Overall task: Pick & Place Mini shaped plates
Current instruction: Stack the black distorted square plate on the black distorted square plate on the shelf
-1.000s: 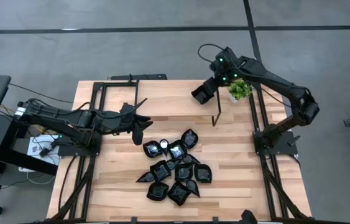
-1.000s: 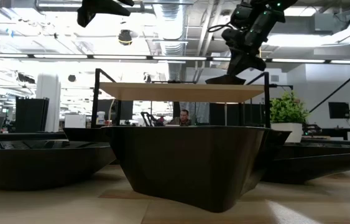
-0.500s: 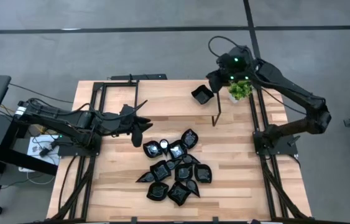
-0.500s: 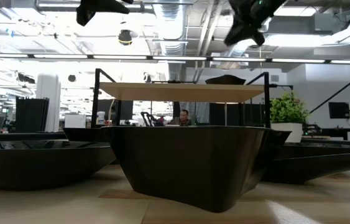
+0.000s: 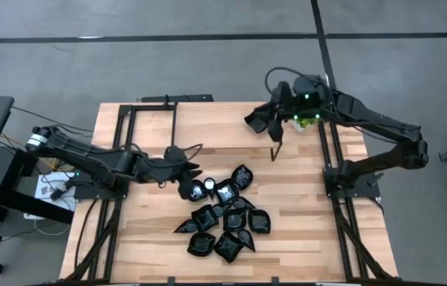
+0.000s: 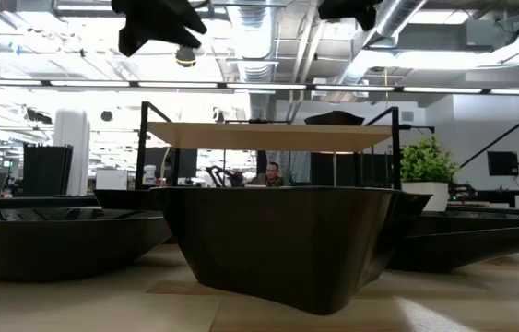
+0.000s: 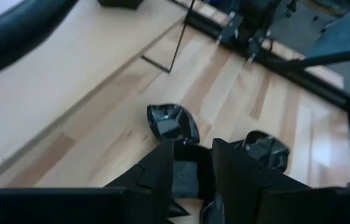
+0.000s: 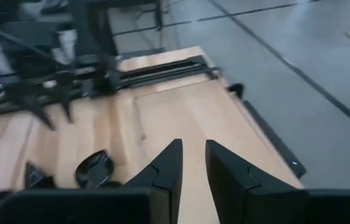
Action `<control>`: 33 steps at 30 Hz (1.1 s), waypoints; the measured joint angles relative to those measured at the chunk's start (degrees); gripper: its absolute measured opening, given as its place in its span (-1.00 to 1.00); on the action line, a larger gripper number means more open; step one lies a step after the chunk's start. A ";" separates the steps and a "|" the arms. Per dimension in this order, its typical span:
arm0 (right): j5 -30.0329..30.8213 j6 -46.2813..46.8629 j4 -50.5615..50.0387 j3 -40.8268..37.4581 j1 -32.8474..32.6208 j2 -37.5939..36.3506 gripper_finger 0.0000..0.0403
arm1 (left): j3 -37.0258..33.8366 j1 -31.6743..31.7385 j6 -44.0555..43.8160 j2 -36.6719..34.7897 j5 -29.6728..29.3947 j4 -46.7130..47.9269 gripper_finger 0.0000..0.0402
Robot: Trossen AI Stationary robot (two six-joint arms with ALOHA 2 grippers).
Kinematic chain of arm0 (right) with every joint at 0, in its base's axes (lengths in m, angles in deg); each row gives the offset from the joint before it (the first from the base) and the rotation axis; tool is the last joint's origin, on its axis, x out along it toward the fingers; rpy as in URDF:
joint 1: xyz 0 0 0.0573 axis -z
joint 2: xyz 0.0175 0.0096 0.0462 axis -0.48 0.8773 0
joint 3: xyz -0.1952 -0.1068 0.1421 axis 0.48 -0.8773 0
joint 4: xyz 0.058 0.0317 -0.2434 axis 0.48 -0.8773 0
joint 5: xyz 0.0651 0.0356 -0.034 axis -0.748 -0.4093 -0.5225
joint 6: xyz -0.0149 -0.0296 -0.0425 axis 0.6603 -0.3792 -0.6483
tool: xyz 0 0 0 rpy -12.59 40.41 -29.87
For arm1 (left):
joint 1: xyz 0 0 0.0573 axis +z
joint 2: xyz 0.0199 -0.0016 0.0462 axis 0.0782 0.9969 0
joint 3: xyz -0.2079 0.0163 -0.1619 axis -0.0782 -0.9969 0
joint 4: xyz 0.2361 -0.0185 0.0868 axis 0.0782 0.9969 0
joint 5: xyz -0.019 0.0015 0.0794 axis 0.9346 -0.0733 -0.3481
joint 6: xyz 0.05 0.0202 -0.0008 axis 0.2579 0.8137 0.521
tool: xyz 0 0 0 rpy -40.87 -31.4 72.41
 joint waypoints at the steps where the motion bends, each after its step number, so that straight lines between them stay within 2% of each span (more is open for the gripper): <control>1: -0.01 -0.47 -0.78 0.00 -1.09 0.11 -0.68 | 0.00 -0.11 0.00 0.78 0.00 0.01 -0.44; 10: -0.07 -0.65 -6.96 0.00 -11.38 0.01 -0.67 | 0.00 -0.66 -0.38 4.89 1.66 0.21 -0.44; 18: -0.04 6.12 -11.38 0.05 -19.69 3.70 -0.67 | 0.00 -0.80 0.00 5.08 2.51 0.21 -0.44; 25: 0.26 11.34 -10.73 0.00 -25.68 11.14 -0.67 | -0.02 -2.26 0.72 5.08 5.14 1.08 -0.44; 31: 3.57 15.77 -7.39 0.00 -29.53 19.99 -0.67 | -0.02 -4.74 1.57 5.08 5.21 2.04 -0.44; 33: 6.39 18.32 -6.05 0.00 -30.17 22.83 -0.67 | -0.02 -5.76 1.56 5.08 5.19 2.38 -0.44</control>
